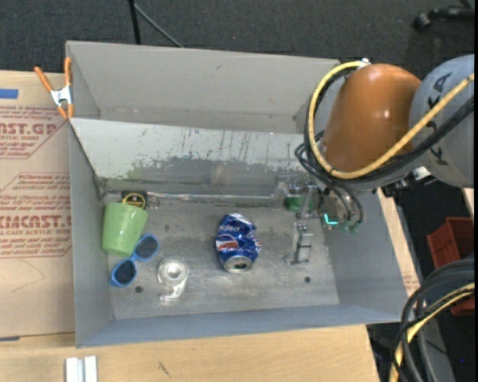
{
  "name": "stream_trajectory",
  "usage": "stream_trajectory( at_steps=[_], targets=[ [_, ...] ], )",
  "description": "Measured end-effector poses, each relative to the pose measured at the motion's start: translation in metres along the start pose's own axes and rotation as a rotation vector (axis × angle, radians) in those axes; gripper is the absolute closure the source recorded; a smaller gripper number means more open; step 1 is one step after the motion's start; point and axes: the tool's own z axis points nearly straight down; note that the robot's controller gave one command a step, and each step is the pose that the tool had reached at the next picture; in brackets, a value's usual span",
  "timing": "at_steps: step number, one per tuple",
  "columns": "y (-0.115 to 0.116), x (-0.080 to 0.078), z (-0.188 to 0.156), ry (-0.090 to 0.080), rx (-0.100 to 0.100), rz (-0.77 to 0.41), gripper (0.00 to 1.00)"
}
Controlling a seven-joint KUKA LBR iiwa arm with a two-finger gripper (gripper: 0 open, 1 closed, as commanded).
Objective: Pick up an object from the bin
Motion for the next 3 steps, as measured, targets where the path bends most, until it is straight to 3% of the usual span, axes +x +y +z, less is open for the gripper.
stream_trajectory(
  at_steps=[1,2,3],
  targets=[
    [0.047,-0.049,0.141,-0.022,0.001,-0.509,0.00],
    [0.051,-0.053,0.114,-0.011,0.002,-0.600,0.00],
    [0.049,-0.059,0.116,-0.009,0.002,-0.799,0.00]
  ],
)
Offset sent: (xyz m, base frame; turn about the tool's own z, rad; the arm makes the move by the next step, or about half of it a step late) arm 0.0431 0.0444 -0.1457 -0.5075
